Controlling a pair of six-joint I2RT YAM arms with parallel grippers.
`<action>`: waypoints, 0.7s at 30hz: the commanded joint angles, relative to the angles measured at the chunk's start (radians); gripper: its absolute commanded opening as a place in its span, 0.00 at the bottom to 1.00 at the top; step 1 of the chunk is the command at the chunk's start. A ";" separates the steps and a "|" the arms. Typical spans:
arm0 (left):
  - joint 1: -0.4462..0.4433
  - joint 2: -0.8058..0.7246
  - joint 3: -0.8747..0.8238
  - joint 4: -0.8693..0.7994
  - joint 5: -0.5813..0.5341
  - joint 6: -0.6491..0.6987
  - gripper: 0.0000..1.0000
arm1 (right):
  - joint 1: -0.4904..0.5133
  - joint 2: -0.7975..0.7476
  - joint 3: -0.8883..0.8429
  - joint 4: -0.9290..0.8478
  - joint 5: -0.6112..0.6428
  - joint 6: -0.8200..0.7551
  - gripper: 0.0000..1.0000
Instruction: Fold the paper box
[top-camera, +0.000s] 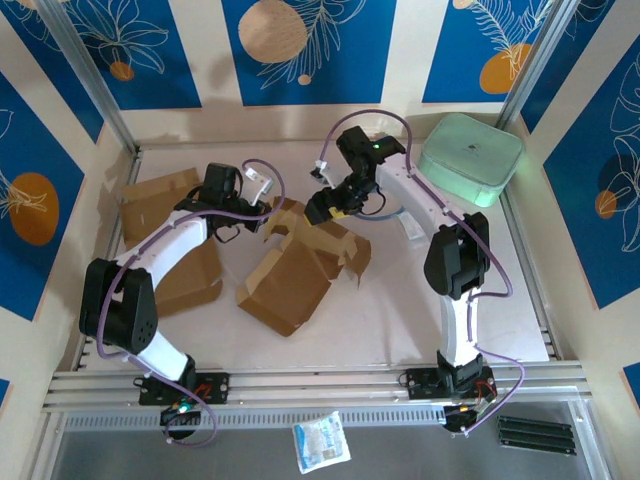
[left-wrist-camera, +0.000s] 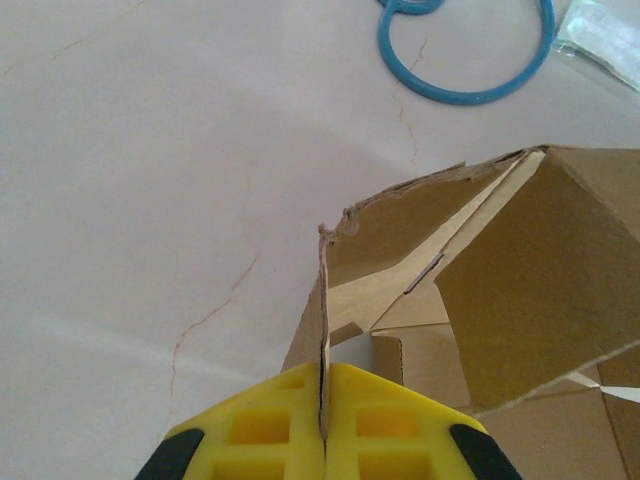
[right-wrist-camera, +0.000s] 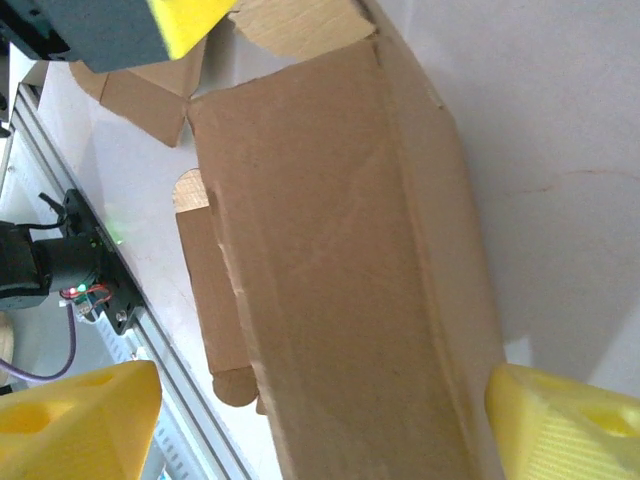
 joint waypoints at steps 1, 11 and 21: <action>-0.022 -0.002 0.045 -0.024 0.007 -0.018 0.00 | 0.004 0.009 0.002 -0.036 -0.061 -0.016 0.85; -0.042 0.008 0.069 -0.051 0.002 -0.032 0.00 | 0.024 0.036 0.002 -0.033 0.070 -0.042 0.72; -0.051 0.025 0.108 -0.071 0.030 -0.153 0.00 | 0.037 0.017 -0.018 0.026 0.135 -0.011 0.53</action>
